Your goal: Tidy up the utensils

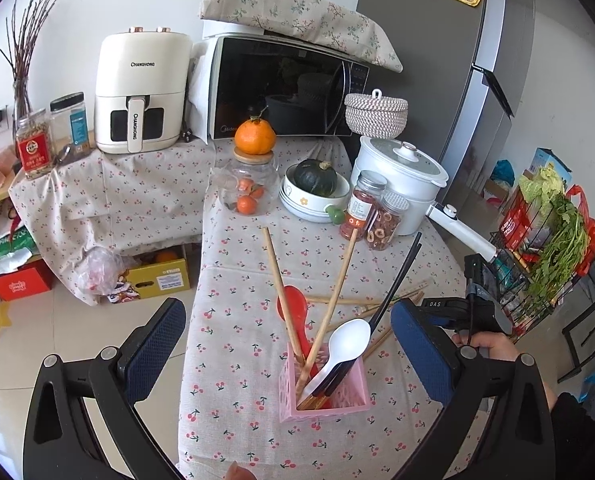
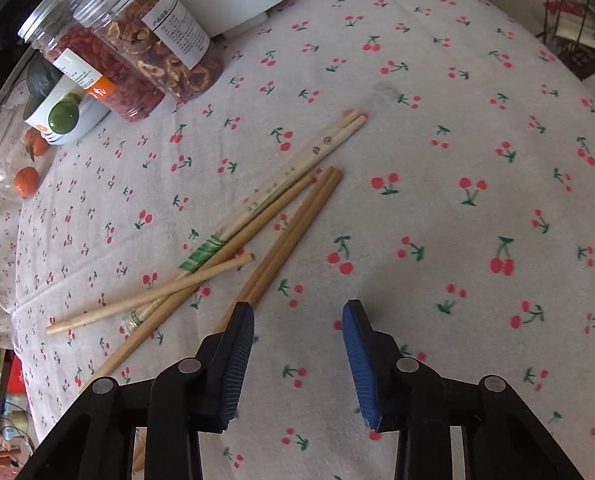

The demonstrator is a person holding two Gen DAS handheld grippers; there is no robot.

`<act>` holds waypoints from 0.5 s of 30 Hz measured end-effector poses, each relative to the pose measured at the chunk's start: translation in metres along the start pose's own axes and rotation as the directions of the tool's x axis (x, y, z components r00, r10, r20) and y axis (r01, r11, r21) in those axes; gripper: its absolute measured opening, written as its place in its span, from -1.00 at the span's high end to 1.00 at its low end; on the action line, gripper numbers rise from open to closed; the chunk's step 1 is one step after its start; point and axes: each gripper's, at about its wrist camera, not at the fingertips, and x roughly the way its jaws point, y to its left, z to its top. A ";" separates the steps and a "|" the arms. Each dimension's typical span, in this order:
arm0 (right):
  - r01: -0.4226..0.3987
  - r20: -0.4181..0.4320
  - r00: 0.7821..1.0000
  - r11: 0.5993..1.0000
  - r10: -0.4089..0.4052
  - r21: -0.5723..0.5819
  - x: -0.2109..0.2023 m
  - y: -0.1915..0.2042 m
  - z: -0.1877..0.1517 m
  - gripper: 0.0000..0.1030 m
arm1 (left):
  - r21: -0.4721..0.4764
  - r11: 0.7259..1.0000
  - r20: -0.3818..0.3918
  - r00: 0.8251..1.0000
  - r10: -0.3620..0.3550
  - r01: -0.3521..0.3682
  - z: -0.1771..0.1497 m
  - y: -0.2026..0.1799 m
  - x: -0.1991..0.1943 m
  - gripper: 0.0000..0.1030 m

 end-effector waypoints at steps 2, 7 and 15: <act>0.013 0.012 1.000 0.999 -0.012 -0.029 0.006 0.013 0.003 0.19 | -0.001 1.000 -0.016 1.000 0.003 -0.003 0.000 0.002 0.003 -1.00; 0.205 0.030 0.979 0.958 -0.203 -0.201 0.019 0.047 -0.001 0.23 | 0.017 1.000 -0.053 0.998 -0.016 0.017 -0.001 0.001 0.007 -1.00; 0.209 -0.017 0.976 0.961 -0.215 -0.183 0.003 0.010 -0.008 0.83 | 0.064 0.992 -0.079 0.991 -0.104 0.109 -0.006 -0.015 0.001 -1.00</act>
